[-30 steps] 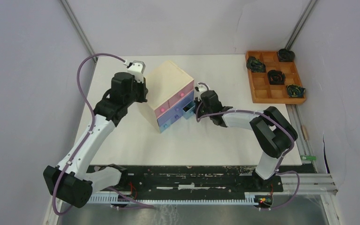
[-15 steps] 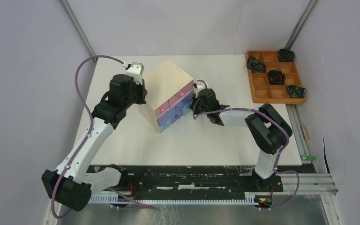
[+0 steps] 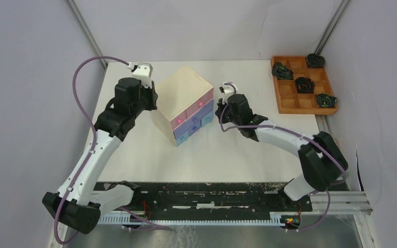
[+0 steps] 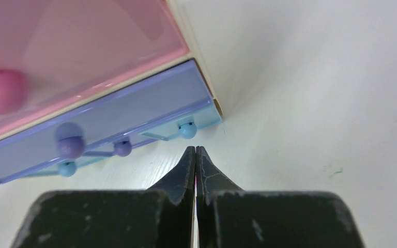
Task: Organize the makeup
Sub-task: Close the drawer in the storage box, then reset both arms
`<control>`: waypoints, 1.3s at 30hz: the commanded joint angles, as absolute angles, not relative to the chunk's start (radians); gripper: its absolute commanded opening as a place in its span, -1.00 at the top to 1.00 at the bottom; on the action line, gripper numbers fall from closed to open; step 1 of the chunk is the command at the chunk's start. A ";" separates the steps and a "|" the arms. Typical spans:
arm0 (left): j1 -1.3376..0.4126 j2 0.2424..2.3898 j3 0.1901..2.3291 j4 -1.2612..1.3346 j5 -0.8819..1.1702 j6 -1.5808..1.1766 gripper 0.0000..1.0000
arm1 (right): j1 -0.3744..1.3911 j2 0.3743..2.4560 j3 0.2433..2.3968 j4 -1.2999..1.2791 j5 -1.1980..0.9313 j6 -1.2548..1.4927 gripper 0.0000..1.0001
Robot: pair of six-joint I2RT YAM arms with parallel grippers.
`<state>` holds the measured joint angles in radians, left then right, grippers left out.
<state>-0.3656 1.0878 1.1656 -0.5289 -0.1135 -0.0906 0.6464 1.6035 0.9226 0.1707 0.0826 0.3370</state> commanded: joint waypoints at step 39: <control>0.119 1.319 0.324 0.821 0.249 -0.030 -0.66 | 0.372 1.100 0.654 -0.080 0.229 0.202 0.33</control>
<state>0.1158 1.2659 0.3370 0.5674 0.2180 -0.0654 0.3782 1.1366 0.6586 -0.1299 0.2356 0.2108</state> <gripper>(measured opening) 0.816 0.307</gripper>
